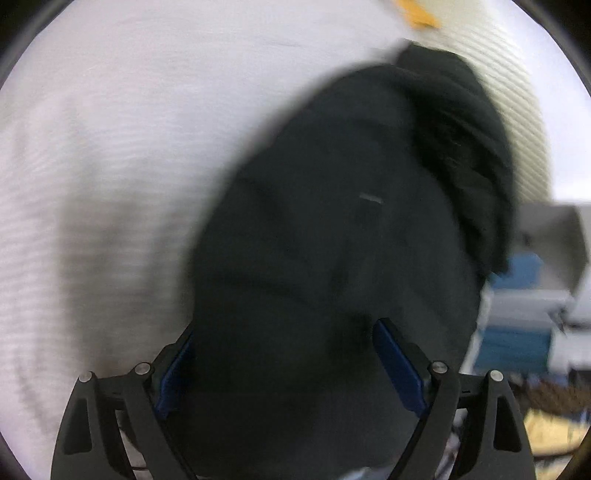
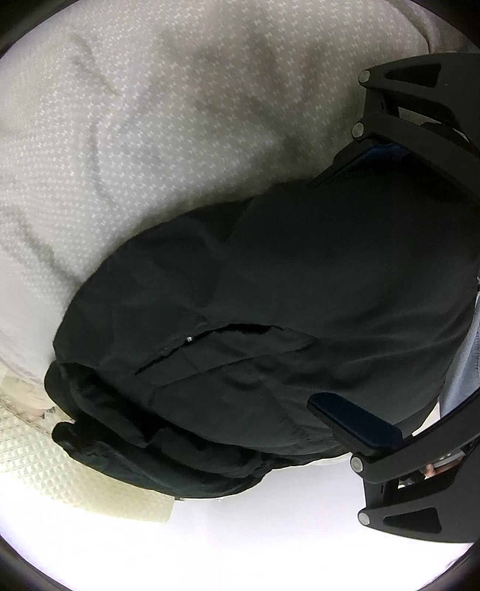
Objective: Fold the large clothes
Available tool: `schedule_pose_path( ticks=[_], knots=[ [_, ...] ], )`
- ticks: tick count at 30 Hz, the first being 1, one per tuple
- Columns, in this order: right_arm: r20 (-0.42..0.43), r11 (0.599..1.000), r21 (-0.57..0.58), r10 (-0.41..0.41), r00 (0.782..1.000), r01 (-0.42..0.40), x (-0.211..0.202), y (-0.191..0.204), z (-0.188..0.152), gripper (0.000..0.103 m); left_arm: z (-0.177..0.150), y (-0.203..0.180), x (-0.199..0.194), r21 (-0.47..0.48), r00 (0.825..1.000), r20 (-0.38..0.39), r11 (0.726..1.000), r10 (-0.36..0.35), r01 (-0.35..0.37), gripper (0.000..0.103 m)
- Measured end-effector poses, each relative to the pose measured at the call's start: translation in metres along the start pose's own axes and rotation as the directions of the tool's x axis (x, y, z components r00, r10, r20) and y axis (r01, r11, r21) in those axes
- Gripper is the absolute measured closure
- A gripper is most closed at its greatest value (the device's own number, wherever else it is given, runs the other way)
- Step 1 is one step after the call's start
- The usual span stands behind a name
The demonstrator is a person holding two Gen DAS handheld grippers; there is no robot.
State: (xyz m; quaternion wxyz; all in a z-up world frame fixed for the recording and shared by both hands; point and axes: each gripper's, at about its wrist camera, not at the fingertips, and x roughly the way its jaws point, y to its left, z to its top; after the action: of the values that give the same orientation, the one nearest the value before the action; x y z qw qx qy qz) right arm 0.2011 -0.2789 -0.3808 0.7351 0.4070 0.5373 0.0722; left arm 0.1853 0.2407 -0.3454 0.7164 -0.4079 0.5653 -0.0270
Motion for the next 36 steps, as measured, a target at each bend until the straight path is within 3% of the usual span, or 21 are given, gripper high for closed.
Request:
schedule_pose_path(
  ticks=[4, 8, 10, 12, 14, 18, 20, 25, 30, 36],
  knots=[
    [-0.003, 1.0, -0.018, 0.004, 1.0, -0.004, -0.002, 0.001, -0.003, 0.0, -0.01, -0.026, -0.006, 0.125, 0.999, 0.01, 0.991, -0.05, 0.048, 0.014],
    [-0.014, 0.996, -0.034, 0.082, 0.997, -0.082, -0.005, 0.005, -0.005, 0.0, -0.009, -0.026, -0.005, 0.117, 0.999, 0.012, 0.992, -0.047, 0.045, 0.016],
    [-0.014, 0.996, -0.045, 0.083, 0.996, -0.083, -0.005, 0.007, -0.005, 0.003, -0.01, -0.024, -0.001, 0.126, 0.999, 0.013, 0.992, -0.036, 0.034, 0.04],
    [-0.02, 0.995, -0.044, 0.086, 0.996, -0.086, -0.003, 0.008, -0.003, 0.023, -0.005, -0.023, 0.005, 0.144, 0.999, 0.009, 0.989, -0.039, 0.037, 0.046],
    [-0.019, 0.998, -0.034, 0.051, 0.999, -0.052, -0.003, 0.005, -0.002, 0.064, -0.007, -0.032, 0.007, 0.184, 0.999, 0.005, 0.982, -0.033, 0.031, 0.055],
    [0.013, 0.994, -0.074, 0.08, 0.997, -0.079, -0.013, 0.012, -0.004, 0.085, -0.013, -0.039, 0.006, 0.235, 0.999, 0.03, 0.972, -0.032, 0.024, 0.083],
    [0.035, 0.989, -0.117, 0.099, 0.994, -0.095, -0.021, 0.021, -0.006, 0.092, -0.015, -0.042, 0.0, 0.253, 0.997, 0.058, 0.967, -0.044, 0.028, 0.089],
    [0.071, 0.967, -0.193, 0.183, 0.981, -0.166, -0.058, 0.042, -0.011, 0.098, -0.031, -0.051, -0.044, 0.288, 0.981, 0.121, 0.951, -0.149, 0.109, 0.094],
    [0.105, 0.938, -0.287, 0.23, 0.967, -0.192, -0.114, 0.067, -0.027, 0.098, -0.054, -0.059, -0.092, 0.32, 0.972, 0.126, 0.935, -0.199, 0.15, 0.097],
    [0.143, 0.917, -0.325, 0.289, 0.947, -0.231, -0.181, 0.07, -0.046, 0.098, -0.083, -0.057, -0.161, 0.314, 0.942, 0.161, 0.92, -0.295, 0.235, 0.097]
  ],
)
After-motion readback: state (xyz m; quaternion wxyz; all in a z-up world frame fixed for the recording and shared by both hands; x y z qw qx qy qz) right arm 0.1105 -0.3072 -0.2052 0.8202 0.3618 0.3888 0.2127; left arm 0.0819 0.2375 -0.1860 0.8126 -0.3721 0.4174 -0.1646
